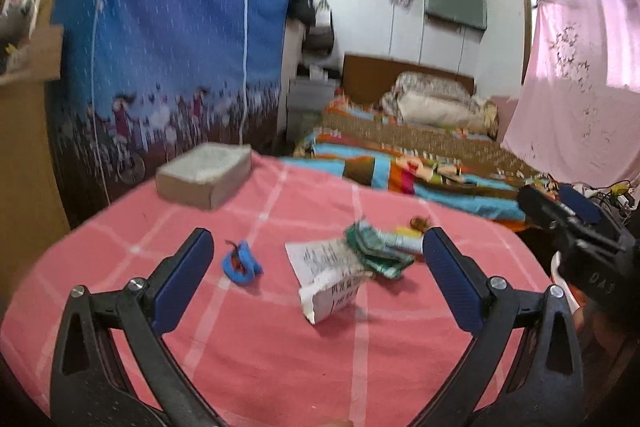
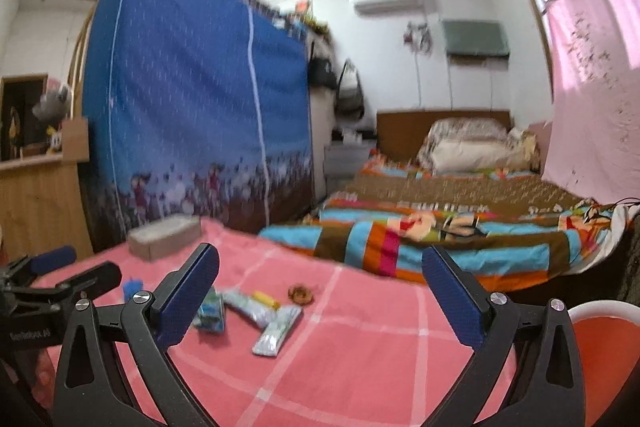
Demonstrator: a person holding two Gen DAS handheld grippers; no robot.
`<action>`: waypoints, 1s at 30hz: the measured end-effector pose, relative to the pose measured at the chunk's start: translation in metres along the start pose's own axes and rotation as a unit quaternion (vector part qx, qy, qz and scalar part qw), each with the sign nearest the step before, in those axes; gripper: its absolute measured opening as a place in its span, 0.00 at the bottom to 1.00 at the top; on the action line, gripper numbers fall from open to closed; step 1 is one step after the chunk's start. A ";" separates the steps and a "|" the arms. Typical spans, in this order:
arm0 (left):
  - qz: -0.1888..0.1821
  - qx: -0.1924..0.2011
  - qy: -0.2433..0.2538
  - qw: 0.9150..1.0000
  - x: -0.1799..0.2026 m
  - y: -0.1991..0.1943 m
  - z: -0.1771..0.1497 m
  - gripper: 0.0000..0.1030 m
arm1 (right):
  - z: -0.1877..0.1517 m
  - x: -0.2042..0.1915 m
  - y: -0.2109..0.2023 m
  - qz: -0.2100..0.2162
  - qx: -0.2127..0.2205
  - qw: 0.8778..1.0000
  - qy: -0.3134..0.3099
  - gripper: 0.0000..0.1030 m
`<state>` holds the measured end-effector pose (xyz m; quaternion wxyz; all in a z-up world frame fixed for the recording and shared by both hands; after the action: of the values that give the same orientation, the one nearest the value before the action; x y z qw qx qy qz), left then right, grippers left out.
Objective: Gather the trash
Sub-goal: 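Move both tools back over the remaining trash on the bed, then grasp the white medicine box with the left tool while the right grasps a toothpaste tube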
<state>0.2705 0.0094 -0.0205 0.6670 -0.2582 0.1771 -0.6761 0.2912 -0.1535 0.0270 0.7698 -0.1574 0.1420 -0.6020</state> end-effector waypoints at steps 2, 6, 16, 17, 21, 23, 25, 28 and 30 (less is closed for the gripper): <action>-0.003 -0.029 -0.001 1.000 0.001 0.010 -0.005 1.00 | -0.008 -0.005 0.015 0.004 -0.037 0.999 -0.005 0.89; -0.015 -0.074 -0.005 0.997 0.001 0.026 -0.015 0.92 | -0.024 -0.007 0.041 0.021 -0.106 0.994 0.002 0.78; -0.045 -0.154 -0.010 0.987 0.006 0.050 -0.033 0.72 | -0.052 -0.017 0.077 0.068 -0.211 0.975 0.023 0.53; -0.046 -0.157 -0.009 0.986 0.006 0.051 -0.033 0.69 | -0.054 -0.020 0.079 0.070 -0.218 0.973 0.018 0.53; -0.048 -0.168 -0.005 0.985 0.009 0.054 -0.037 0.60 | -0.058 -0.033 0.085 0.075 -0.235 0.969 -0.005 0.53; -0.048 -0.173 -0.007 0.984 0.007 0.056 -0.037 0.54 | -0.061 -0.037 0.089 0.073 -0.243 0.967 -0.016 0.52; -0.048 -0.178 -0.010 0.983 0.006 0.057 -0.038 0.50 | -0.065 -0.038 0.094 0.071 -0.256 0.964 -0.020 0.47; -0.048 -0.176 -0.016 0.983 0.004 0.056 -0.038 0.44 | -0.068 -0.034 0.097 0.072 -0.268 0.961 -0.010 0.34; -0.050 -0.175 -0.019 0.983 0.003 0.056 -0.038 0.41 | -0.069 -0.035 0.097 0.075 -0.269 0.960 -0.010 0.31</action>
<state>0.2934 0.0001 -0.0834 0.5798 -0.3924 0.2673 -0.6622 0.3405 -0.1028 -0.0746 0.7431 -0.3534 0.3026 -0.4810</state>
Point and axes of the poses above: each gripper's, at about its wrist camera, not at the fingertips, and y roughly the way its jaws point, x to its right, z to its top, the point moved 10 cm from there along y, roughly the way its jaws point, and after that the axes turned 14 degrees about -x, right-handed, at the moved point
